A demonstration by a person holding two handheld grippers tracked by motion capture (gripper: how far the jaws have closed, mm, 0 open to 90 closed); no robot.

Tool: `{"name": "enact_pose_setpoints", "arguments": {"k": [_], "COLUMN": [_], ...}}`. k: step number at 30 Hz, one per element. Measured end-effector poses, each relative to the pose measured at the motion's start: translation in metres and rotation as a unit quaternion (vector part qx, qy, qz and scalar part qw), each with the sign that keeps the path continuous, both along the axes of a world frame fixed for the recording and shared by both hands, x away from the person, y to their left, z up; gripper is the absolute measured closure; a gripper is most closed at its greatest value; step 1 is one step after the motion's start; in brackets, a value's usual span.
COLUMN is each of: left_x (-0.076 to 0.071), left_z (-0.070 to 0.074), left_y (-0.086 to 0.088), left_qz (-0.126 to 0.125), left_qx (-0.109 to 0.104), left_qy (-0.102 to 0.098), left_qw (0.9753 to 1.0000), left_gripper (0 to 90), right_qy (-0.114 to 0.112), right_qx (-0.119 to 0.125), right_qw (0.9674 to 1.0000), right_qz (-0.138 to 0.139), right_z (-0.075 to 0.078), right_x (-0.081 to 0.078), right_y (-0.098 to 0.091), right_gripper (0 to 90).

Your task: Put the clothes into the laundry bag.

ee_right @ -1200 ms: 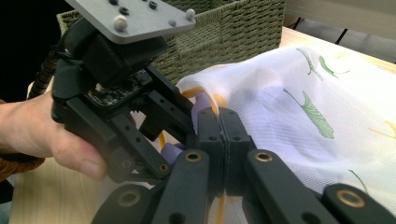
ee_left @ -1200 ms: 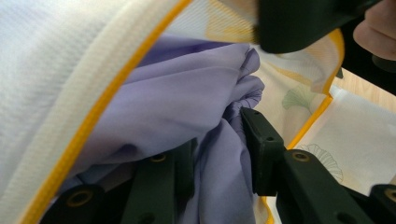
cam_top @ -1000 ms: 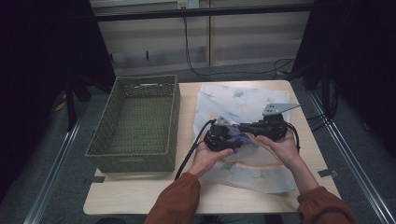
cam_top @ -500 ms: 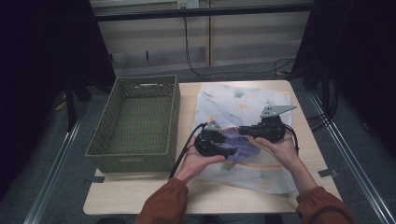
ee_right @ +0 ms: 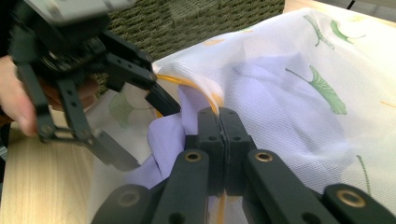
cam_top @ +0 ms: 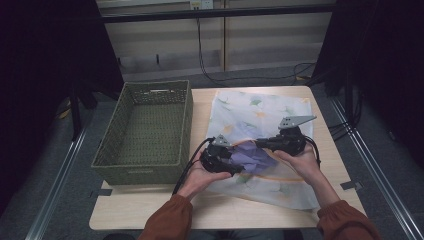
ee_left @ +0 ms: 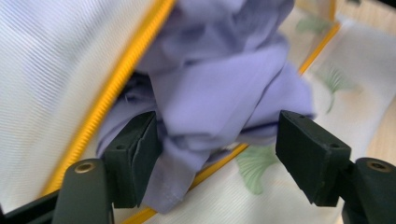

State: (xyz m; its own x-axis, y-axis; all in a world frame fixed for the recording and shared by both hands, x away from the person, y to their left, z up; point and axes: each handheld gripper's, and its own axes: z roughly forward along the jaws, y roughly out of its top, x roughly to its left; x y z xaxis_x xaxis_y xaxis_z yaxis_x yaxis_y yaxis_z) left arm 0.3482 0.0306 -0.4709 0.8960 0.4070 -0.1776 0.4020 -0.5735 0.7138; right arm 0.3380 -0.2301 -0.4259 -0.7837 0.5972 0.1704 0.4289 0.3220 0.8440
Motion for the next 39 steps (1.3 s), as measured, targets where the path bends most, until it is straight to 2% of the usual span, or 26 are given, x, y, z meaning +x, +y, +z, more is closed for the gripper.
{"name": "enact_pose_setpoints", "arguments": {"k": [1, 2, 4, 5, 8, 9, 10, 13, 14, 15, 16, 17, 20, 23, 24, 26, 28, 30, 31, 34, 35, 37, 39], "left_x": [0.001, 0.002, 0.003, 0.002, 0.002, 0.002, 0.001, -0.002, -0.003, -0.004, -0.005, -0.006, -0.006, -0.006, -0.006, -0.004, -0.003, -0.003, -0.004, -0.007, -0.007, -0.001, 0.003], "left_z": [-0.004, -0.007, -0.010, -0.012, -0.016, -0.016, -0.018, -0.019, -0.018, -0.018, -0.019, -0.018, -0.020, -0.019, -0.018, -0.016, -0.013, -0.010, -0.008, 0.003, 0.003, 0.003, -0.002], "left_y": [-0.001, -0.003, -0.005, -0.007, -0.012, -0.013, -0.014, -0.016, -0.017, -0.018, -0.020, -0.021, -0.026, -0.032, -0.035, -0.036, -0.038, -0.038, -0.038, -0.037, -0.037, -0.038, -0.040], "left_qz": [-0.005, -0.005, -0.013, -0.006, -0.014, -0.014, -0.008, -0.014, -0.021, -0.024, -0.030, -0.035, -0.034, -0.034, -0.036, -0.040, -0.030, -0.032, -0.032, -0.038, -0.032, -0.030, -0.032], "left_qx": [-0.001, 0.009, 0.018, 0.013, 0.027, 0.024, 0.013, 0.013, 0.026, 0.029, 0.024, 0.033, 0.032, 0.040, 0.043, 0.047, 0.032, 0.037, 0.029, 0.033, 0.023, 0.036, 0.033], "left_qy": [0.000, -0.002, 0.000, 0.002, 0.004, 0.006, 0.010, 0.015, 0.015, 0.016, 0.015, 0.016, 0.023, 0.021, 0.014, 0.008, 0.007, 0.000, -0.003, -0.024, -0.024, -0.028, -0.010], "left_qw": [1.0000, 0.9999, 0.9997, 0.9999, 0.9995, 0.9996, 0.9998, 0.9997, 0.9993, 0.9992, 0.9991, 0.9987, 0.9986, 0.9984, 0.9983, 0.9981, 0.9990, 0.9988, 0.9990, 0.9985, 0.9989, 0.9985, 0.9989], "left_gripper": [30.0, 30.3, 29.8, 30.5, 33.6, 35.3, 37.1, 47.8, 52.4, 54.7, 54.8, 56.4, 53.3, 43.8, 41.9, 41.0, 41.0, 42.6, 42.7, 45.1, 44.9, 43.7, 39.1], "right_qy": [0.002, 0.002, 0.003, 0.003, 0.004, 0.005, 0.005, 0.002, 0.000, -0.002, -0.003, -0.003, -0.002, 0.000, 0.000, 0.001, 0.001, 0.000, 0.000, 0.003, 0.003, 0.003, 0.003], "right_qx": [-0.002, -0.003, -0.005, -0.005, -0.009, -0.011, -0.013, -0.017, -0.016, -0.016, -0.015, -0.012, -0.015, -0.019, -0.017, -0.017, -0.019, -0.017, -0.017, -0.016, -0.014, -0.015, -0.015], "right_qw": [1.0000, 1.0000, 1.0000, 1.0000, 0.9999, 0.9999, 0.9999, 0.9998, 0.9999, 0.9999, 0.9999, 0.9999, 0.9999, 0.9998, 0.9998, 0.9998, 0.9998, 0.9998, 0.9998, 0.9999, 0.9999, 0.9999, 0.9999], "right_qz": [-0.001, 0.000, 0.000, 0.001, 0.003, 0.003, 0.004, 0.004, 0.004, 0.003, 0.002, 0.002, 0.004, 0.005, 0.006, 0.006, 0.006, 0.007, 0.007, 0.004, 0.004, 0.004, 0.003], "right_z": [0.000, -0.001, -0.001, -0.001, -0.003, -0.003, -0.003, -0.003, -0.002, 0.000, 0.000, 0.001, 0.000, 0.000, -0.001, -0.001, -0.001, -0.002, -0.002, -0.001, -0.002, -0.002, -0.001], "right_x": [0.000, 0.000, 0.000, 0.000, -0.001, -0.001, -0.001, -0.002, -0.002, -0.002, -0.002, -0.002, -0.002, -0.003, -0.002, -0.002, -0.002, -0.002, -0.002, -0.002, -0.001, -0.001, -0.002], "right_y": [0.000, 0.000, 0.001, 0.001, 0.002, 0.002, 0.003, 0.003, 0.002, 0.002, 0.002, 0.002, 0.004, 0.005, 0.006, 0.006, 0.006, 0.005, 0.005, 0.004, 0.004, 0.004, 0.005], "right_gripper": [89.7, 89.7, 89.7, 89.7, 89.6, 89.7, 89.7, 89.7, 89.7, 89.7, 89.7, 89.7, 89.7, 89.7, 89.7, 89.7, 89.7, 89.7, 89.6, 89.6, 89.6, 89.6, 89.6]}}
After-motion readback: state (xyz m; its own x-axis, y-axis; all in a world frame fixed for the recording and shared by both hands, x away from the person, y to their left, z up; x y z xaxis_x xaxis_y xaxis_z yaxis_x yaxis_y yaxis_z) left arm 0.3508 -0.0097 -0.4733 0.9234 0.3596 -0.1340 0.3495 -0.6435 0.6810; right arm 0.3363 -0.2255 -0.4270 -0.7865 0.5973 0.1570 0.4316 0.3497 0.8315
